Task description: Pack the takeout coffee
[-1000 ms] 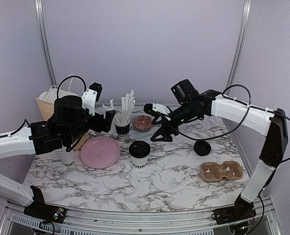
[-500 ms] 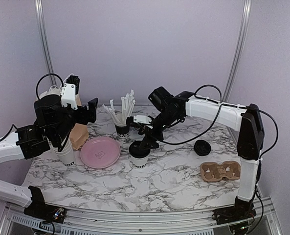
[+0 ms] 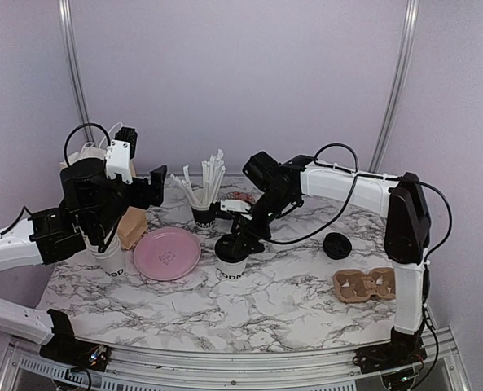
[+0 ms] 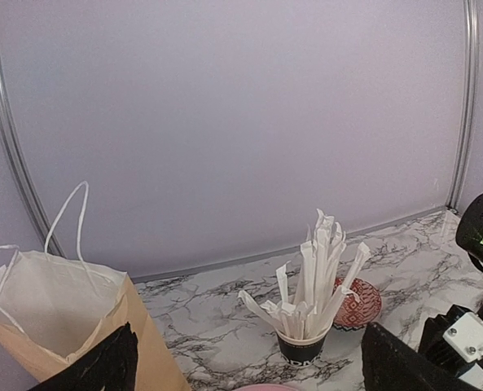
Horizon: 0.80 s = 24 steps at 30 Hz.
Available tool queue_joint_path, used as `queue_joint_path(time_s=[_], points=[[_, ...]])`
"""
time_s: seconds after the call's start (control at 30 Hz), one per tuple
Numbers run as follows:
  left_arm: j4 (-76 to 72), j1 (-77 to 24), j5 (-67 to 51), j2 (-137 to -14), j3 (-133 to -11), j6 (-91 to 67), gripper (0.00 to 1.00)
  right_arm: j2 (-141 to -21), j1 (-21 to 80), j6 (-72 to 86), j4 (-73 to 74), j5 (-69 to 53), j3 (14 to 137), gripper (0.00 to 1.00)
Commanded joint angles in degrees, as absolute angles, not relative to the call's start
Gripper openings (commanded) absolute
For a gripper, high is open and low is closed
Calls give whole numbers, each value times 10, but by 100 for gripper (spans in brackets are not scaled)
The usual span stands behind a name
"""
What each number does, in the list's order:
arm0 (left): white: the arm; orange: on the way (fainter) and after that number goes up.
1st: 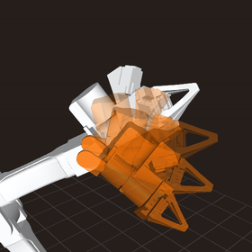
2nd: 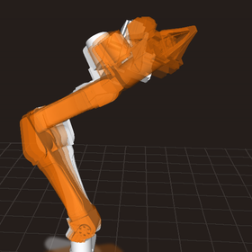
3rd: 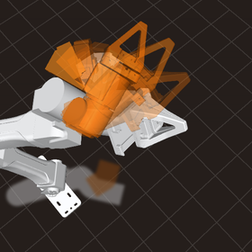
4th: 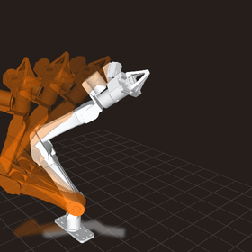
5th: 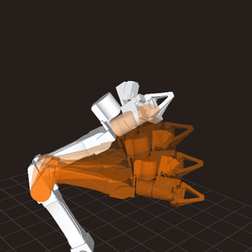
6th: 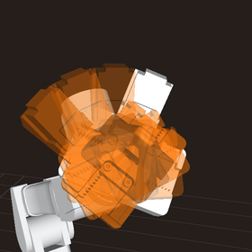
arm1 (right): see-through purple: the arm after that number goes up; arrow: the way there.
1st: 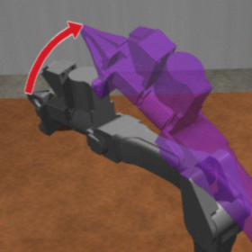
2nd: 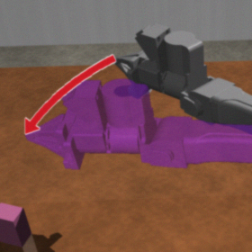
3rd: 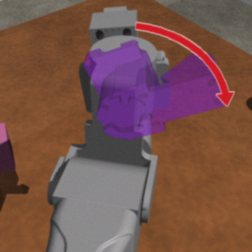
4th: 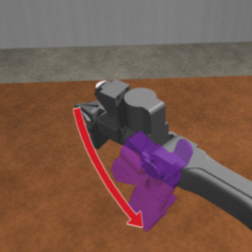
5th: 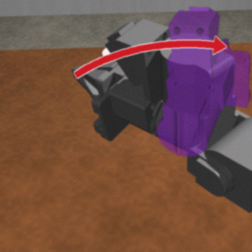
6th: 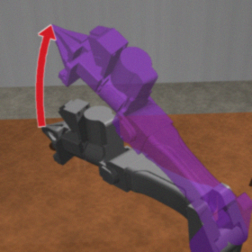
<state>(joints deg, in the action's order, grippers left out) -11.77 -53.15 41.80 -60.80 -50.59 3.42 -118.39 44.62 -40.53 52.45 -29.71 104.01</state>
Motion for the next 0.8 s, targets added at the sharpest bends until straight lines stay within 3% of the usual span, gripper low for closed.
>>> queue_joint_path(time_s=[0.0, 0.37, 0.77], points=[[-118, -528, 408, -617, -511, 27, 96, -1194, 448, -402, 543, -311, 1059, 89], [-101, -528, 408, -629, -519, 26, 96, -1191, 446, -380, 535, -273, 1056, 72], [-95, -528, 404, -634, -522, 24, 96, -1114, 303, -345, 535, -288, 1031, 70]])
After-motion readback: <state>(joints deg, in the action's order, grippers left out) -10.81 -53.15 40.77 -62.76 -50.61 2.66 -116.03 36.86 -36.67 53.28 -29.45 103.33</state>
